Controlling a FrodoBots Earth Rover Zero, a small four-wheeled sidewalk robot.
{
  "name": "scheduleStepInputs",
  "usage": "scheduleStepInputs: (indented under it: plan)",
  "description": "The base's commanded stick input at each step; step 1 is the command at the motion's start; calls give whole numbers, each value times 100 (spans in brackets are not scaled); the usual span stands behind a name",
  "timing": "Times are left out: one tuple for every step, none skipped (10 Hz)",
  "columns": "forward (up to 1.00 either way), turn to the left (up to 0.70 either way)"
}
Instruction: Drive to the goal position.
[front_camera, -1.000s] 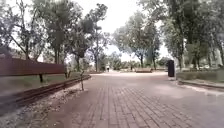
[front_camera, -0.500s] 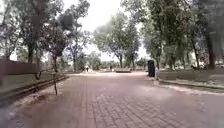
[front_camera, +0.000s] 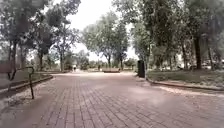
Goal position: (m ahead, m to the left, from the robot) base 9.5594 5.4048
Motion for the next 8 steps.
scheduleStepInputs:
  plan:
    - [70, 19]
    - [70, 0]
    - [70, 0]
    - [70, 0]
    - [70, 0]
    - [75, 0]
    - [85, 0]
    - [85, 0]
